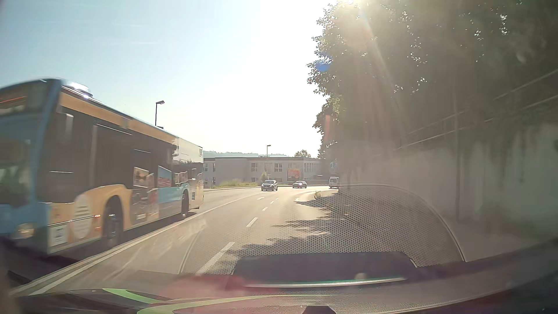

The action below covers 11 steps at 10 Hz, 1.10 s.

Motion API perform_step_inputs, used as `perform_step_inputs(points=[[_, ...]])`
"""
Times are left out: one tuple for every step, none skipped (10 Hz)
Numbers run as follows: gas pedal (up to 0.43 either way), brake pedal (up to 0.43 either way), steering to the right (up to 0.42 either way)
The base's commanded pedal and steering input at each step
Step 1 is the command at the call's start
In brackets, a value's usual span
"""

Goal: Follow the waypoints while adhering to traffic rules and regulations

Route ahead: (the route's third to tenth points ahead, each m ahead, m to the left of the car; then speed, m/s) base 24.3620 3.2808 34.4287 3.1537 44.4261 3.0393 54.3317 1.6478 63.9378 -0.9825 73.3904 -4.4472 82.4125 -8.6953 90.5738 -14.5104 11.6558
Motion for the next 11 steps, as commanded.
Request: perform_step_inputs(points=[[0.0, 0.0, -0.006], [0.0, 0.0, -0.003], [0.0, 0.0, -0.001], [0.0, 0.0, 0.0], [0.0, 0.0, 0.001], [0.028, 0.0, 0.005], [0.028, 0.0, 0.006], [0.028, 0.0, 0.005], [0.028, 0.0, 0.005], [0.028, 0.0, 0.005], [0.028, 0.0, 0.004]])
